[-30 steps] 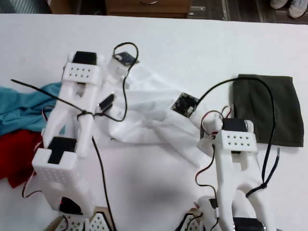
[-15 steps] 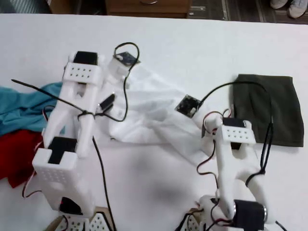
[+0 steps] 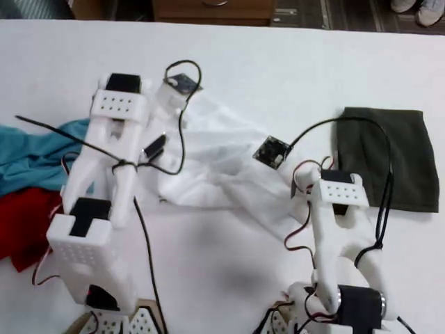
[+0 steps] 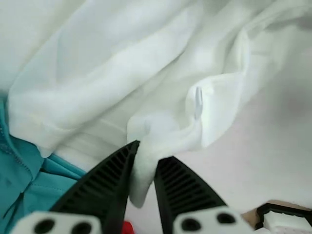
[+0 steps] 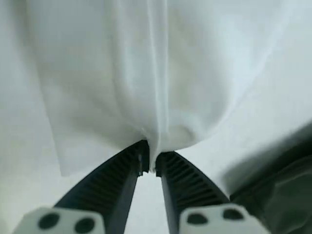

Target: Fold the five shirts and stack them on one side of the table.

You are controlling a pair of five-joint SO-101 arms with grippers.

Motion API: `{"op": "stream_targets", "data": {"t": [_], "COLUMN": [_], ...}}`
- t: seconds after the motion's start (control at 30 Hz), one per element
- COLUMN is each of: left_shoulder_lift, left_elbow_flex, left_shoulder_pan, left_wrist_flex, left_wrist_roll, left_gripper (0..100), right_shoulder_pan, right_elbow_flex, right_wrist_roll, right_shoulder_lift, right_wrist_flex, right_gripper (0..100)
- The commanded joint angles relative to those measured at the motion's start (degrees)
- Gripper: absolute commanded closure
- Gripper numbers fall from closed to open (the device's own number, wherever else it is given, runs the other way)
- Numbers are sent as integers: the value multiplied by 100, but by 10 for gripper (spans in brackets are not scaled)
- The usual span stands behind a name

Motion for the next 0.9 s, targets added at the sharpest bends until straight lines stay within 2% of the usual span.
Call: {"op": "stream_targets", "data": {"t": [0.0, 0.17, 0.5, 0.63, 0.77, 0.87], "left_shoulder_lift": [-413, -387, -369, -369, -369, -369], "left_elbow_flex": [-462, -602, -593, -593, -602, -602], "left_shoulder_pan": [35, 35, 18, 18, 18, 9], "left_wrist_flex": [97, 97, 88, 88, 79, 79], "left_wrist_roll": [9, 9, -18, -26, -26, -26], "left_gripper": [979, 979, 979, 979, 979, 979], "right_shoulder_pan": [48, 48, 31, 4, -4, -48], "right_elbow_flex": [-149, -536, -2382, -2426, -2259, -2040], "right_wrist_roll": [35, 35, 35, 44, 44, 70], "right_shoulder_lift": [-40, -40, -48, -4, 13, 4], "right_wrist_flex": [-22, 286, 2088, 2193, 2158, 2026], "right_gripper": [978, 978, 978, 965, 887, 892]}}
